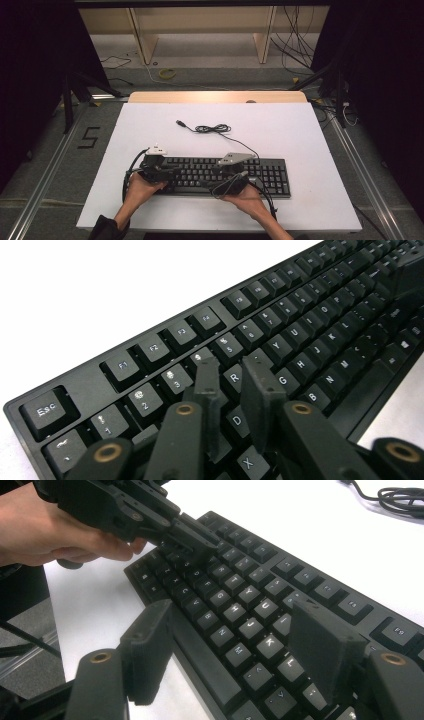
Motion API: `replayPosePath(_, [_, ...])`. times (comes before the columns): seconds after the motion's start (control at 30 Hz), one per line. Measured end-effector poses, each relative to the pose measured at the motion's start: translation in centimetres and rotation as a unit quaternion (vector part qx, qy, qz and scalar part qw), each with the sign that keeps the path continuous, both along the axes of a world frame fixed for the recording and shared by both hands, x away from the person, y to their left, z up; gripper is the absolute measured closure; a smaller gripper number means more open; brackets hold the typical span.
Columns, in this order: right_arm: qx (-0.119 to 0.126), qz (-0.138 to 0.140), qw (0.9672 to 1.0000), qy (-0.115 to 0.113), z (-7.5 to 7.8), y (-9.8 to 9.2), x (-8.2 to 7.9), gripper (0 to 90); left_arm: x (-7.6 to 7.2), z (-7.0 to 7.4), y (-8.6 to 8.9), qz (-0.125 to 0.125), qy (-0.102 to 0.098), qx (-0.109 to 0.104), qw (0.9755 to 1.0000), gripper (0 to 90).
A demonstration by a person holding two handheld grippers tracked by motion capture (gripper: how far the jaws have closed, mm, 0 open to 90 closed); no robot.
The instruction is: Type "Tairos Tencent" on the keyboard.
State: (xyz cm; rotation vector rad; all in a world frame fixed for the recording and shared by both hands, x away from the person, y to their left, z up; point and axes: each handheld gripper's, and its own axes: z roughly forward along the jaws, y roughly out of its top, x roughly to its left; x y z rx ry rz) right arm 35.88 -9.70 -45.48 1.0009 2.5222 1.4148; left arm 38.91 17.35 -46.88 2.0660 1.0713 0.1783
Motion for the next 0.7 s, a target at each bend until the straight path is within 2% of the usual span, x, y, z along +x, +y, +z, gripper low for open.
replayPosePath(0.17, [0.002, -0.001, 1.0, -0.001, 0.0, 0.0, 0.1, 35.3, -0.2, 0.2, 0.3, 0.0, 0.003, -0.015, 0.9999, 69.9])
replayPosePath(0.53, [0.002, 0.001, 1.0, 0.001, 0.0, 0.4, 0.2, 35.4, -0.9, 0.7, 0.7, 0.003, 0.004, -0.03, 0.9995, 54.6])
replayPosePath(0.7, [0.001, 0.001, 1.0, 0.001, 0.0, 0.6, 0.3, 35.6, -1.1, 0.8, 1.1, 0.007, 0.004, -0.047, 0.9989, 48.3])
